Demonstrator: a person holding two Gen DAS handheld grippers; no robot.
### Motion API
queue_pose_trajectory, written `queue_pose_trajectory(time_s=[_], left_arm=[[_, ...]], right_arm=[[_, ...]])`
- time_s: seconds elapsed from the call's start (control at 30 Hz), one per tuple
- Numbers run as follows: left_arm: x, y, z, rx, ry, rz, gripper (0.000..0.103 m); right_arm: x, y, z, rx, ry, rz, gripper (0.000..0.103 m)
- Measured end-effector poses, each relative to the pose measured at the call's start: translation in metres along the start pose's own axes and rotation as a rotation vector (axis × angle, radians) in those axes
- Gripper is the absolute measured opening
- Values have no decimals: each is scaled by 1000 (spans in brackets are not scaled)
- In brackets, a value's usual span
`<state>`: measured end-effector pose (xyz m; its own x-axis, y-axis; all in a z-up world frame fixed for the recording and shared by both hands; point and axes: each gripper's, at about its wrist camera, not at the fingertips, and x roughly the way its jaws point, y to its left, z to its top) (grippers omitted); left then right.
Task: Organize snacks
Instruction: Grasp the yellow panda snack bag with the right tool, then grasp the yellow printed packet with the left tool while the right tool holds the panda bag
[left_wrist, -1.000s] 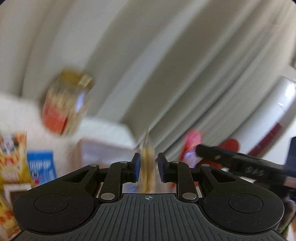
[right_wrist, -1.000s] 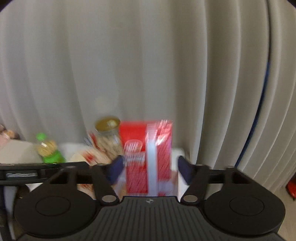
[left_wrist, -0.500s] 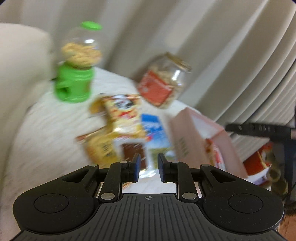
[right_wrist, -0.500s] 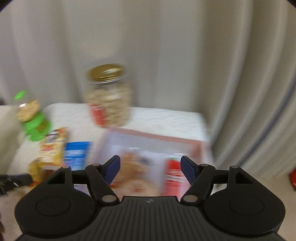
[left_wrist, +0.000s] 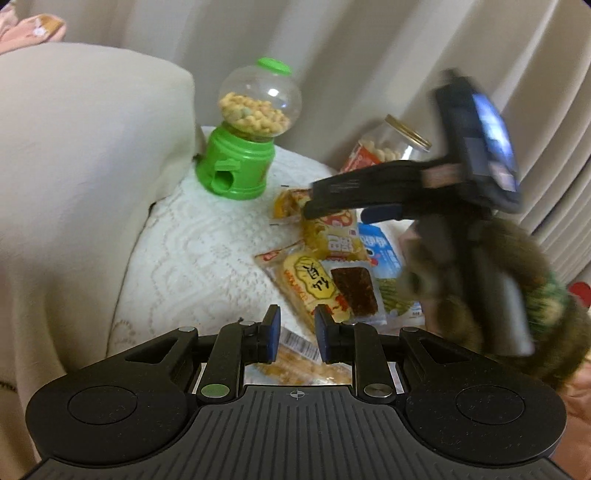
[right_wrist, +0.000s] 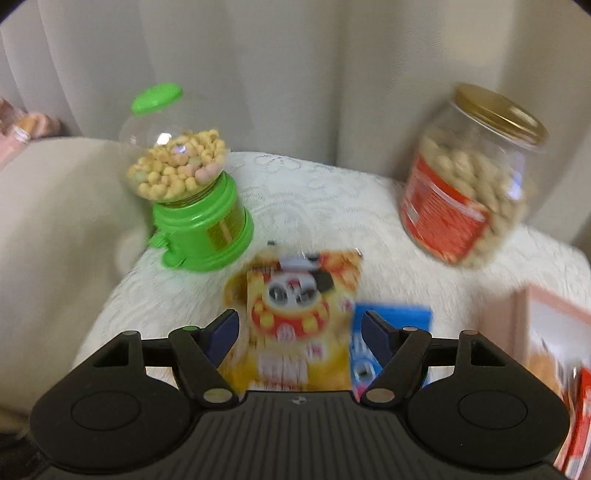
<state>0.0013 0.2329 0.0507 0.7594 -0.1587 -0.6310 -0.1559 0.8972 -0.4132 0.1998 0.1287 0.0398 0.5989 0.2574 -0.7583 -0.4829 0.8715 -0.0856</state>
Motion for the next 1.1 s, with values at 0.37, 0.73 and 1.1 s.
queue_pose_trajectory(time_s=[0.37, 0.73, 1.1], left_arm=[[-1, 6, -11, -52, 8, -37, 24], [15, -3, 24, -71, 42, 37, 24], [92, -45, 36, 31, 161, 188, 44]], right_arm=[[-1, 5, -18, -18, 68, -57, 61], [-89, -24, -28, 57, -95, -15, 60], [-134, -49, -81, 72, -136, 7, 60]])
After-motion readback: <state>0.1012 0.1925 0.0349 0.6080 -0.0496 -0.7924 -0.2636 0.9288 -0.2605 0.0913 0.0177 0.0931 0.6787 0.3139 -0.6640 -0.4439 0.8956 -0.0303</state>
